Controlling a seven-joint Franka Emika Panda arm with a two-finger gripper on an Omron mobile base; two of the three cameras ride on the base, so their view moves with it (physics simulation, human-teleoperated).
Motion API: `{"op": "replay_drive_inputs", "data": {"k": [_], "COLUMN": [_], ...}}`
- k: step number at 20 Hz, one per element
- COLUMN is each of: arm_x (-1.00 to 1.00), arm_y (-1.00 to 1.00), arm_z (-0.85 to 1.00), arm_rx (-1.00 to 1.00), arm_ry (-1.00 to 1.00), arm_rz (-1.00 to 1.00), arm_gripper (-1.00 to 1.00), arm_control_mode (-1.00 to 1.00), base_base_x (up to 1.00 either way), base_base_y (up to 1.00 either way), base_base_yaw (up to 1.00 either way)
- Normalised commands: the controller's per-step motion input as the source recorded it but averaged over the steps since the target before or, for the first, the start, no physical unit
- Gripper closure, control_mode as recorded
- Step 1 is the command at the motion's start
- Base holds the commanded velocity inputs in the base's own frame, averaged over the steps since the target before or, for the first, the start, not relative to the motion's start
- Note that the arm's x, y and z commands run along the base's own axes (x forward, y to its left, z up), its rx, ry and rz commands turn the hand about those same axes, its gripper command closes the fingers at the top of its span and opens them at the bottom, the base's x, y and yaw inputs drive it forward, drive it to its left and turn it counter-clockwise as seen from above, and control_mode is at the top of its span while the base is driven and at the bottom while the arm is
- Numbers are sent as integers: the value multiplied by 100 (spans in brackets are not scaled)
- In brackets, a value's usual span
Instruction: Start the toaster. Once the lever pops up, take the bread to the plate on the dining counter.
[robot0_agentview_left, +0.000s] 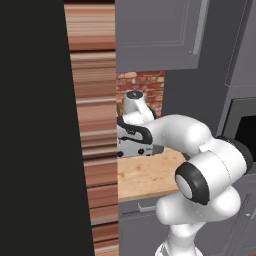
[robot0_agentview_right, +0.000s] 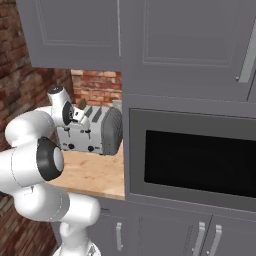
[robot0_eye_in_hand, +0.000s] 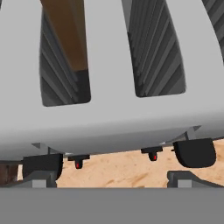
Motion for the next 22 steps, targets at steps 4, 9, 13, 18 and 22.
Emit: {"op": "replay_drive_inputs", "data": {"k": [4,9,13,18,22], "arm_x": [0,0,0,0,0], "arm_y": [0,0,0,0,0], "arm_z": [-6,-12,-14,-16,-16], "arm_rx": [0,0,0,0,0], "arm_ry": [0,0,0,0,0], "arm_rz": [0,0,0,0,0], "arm_gripper": [-100,-100,-100,-100,-100], "arm_control_mode": [-100,-100,-100,-100,-100], "base_base_x": [0,0,0,0,0], "base_base_y": [0,0,0,0,0], "base_base_yaw": [0,0,0,0,0]}}
